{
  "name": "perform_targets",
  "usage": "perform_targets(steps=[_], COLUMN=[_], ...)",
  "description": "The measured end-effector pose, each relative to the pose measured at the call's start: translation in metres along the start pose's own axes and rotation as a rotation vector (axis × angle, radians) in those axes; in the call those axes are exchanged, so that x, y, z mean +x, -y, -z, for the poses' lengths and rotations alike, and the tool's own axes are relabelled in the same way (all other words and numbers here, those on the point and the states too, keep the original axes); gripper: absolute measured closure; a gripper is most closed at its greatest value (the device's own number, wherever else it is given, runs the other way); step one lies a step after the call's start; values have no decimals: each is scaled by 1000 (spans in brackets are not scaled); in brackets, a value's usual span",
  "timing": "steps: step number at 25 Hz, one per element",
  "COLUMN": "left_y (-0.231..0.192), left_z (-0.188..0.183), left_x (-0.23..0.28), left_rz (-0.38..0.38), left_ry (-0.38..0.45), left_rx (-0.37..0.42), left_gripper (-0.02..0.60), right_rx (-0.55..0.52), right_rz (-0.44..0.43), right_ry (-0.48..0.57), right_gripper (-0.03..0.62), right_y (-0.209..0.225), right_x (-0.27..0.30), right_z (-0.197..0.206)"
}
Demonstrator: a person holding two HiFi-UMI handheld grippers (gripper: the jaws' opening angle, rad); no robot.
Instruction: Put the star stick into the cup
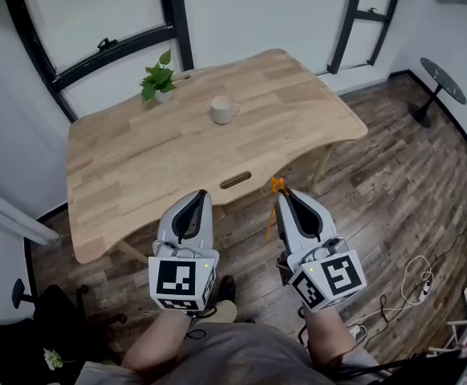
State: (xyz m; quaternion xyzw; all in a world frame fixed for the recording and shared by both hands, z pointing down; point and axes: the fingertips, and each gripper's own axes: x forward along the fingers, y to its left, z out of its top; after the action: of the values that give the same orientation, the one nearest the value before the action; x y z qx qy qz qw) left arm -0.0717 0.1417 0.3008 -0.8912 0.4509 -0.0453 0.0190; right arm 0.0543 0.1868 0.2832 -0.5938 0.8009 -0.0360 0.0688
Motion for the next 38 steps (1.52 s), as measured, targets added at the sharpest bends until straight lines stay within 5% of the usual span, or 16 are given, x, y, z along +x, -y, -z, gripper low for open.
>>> perform_targets(steps=[16,27,38], left_y=[-85,-82,-99], left_z=[-17,1,26], left_x=[94,138,205], left_rz=[50,108,73], left_ry=[72,23,-49], left_rx=[-16,-16,3], left_gripper=[581,581,581], right_rx=[-77,-56,16], right_rz=[12,53,42], right_ry=[18,1,-23], right_gripper=[551,551,551], right_y=[9,39,97], right_x=[123,145,201], right_z=[-14,-4,20])
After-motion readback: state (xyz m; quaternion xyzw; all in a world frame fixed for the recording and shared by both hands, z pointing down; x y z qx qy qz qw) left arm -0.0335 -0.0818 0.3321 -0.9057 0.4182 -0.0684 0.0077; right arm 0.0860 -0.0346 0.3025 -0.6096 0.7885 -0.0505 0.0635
